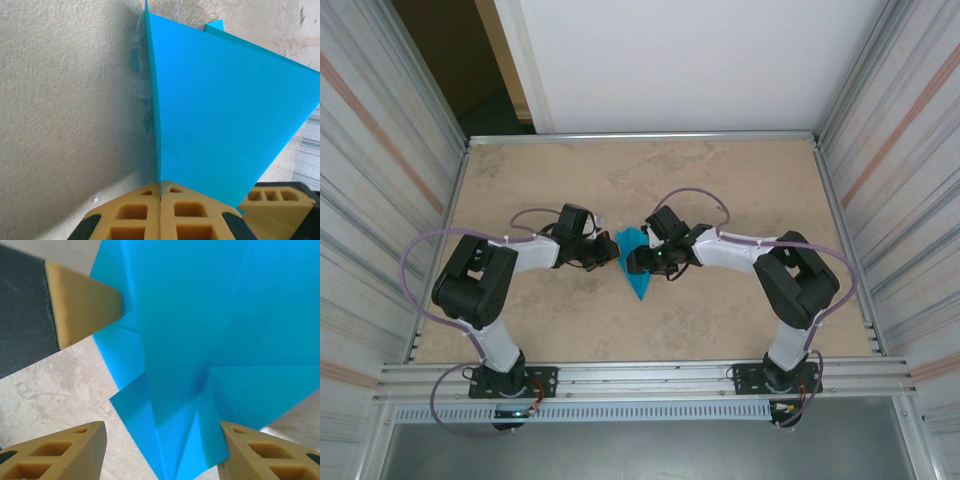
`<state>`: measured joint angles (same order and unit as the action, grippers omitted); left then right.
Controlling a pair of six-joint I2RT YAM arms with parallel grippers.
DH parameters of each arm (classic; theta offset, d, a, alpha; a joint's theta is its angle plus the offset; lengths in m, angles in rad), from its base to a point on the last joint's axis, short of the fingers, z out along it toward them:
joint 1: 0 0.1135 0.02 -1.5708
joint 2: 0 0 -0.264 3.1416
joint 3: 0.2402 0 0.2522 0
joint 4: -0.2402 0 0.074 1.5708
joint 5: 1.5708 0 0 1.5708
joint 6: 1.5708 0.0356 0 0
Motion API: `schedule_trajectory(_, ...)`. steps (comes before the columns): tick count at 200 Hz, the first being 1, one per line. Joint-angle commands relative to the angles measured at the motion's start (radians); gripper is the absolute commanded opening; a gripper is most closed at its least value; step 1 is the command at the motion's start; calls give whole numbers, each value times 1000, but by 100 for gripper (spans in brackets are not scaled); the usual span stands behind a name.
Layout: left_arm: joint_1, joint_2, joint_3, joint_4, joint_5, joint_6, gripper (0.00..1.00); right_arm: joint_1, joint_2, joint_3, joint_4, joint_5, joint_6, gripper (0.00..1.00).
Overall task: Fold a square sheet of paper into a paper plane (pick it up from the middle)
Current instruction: Move the paper plane to the top-center of the table.
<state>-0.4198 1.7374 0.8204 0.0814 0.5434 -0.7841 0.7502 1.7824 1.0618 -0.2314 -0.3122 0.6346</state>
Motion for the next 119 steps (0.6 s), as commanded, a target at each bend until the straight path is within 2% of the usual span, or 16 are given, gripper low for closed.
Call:
schedule_trajectory(1, 0, -15, 1, 6, 23, -4, 6, 24, 35, 37, -22, -8, -19, 56)
schedule_trajectory(37, 1, -23, -1, 3, 26, -4, 6, 46, 73, 85, -73, 68, -3, 48)
schedule_trajectory(119, 1, -27, -3, 5, 36, -5, 7, 47, 106, 116, -110, 115, 16, 42)
